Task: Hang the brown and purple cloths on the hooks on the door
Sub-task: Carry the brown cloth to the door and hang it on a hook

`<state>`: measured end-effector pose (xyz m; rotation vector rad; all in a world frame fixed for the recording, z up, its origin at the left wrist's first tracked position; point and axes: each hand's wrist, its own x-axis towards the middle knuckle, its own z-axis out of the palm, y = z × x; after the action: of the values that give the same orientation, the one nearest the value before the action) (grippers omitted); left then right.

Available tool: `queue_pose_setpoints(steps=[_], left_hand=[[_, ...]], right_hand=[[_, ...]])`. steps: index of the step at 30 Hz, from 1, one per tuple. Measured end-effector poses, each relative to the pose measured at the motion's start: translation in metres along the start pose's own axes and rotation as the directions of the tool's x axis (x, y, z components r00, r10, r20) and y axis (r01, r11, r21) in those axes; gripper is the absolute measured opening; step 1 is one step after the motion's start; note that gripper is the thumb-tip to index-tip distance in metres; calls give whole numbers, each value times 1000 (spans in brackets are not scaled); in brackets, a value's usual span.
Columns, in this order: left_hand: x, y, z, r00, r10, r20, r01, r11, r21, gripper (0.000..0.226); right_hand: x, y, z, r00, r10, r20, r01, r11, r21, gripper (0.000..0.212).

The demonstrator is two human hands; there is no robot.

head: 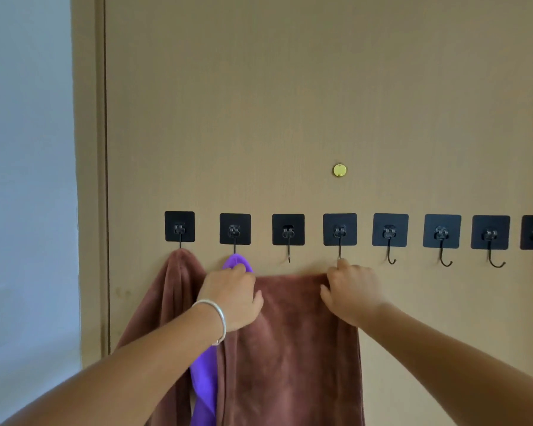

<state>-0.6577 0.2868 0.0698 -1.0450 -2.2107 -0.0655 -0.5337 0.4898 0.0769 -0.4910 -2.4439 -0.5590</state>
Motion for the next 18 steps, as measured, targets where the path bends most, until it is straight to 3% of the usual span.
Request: queue_pose_setpoints(steps=[2, 6, 9, 13, 18], left_hand=[[3, -7, -8, 1000, 4, -20, -3, 1000, 10, 32], [8, -14, -18, 997, 40, -64, -37, 998, 42, 13], [8, -18, -23, 995, 102, -14, -103, 993, -63, 21], [11, -23, -31, 988, 156, -4, -156, 986, -64, 22], [20, -20, -38, 976, 193, -102, -195, 981, -12, 44]], right_hand=[[3, 4, -6, 1000, -13, -13, 12, 998, -62, 30], [4, 3, -25, 993, -86, -76, 72, 981, -180, 6], [4, 3, -33, 979, -190, -71, 181, 976, -117, 20], [6, 5, -40, 955, -292, -52, 289, 955, -65, 36], [11, 3, -44, 964, -261, -51, 255, 961, -103, 36]])
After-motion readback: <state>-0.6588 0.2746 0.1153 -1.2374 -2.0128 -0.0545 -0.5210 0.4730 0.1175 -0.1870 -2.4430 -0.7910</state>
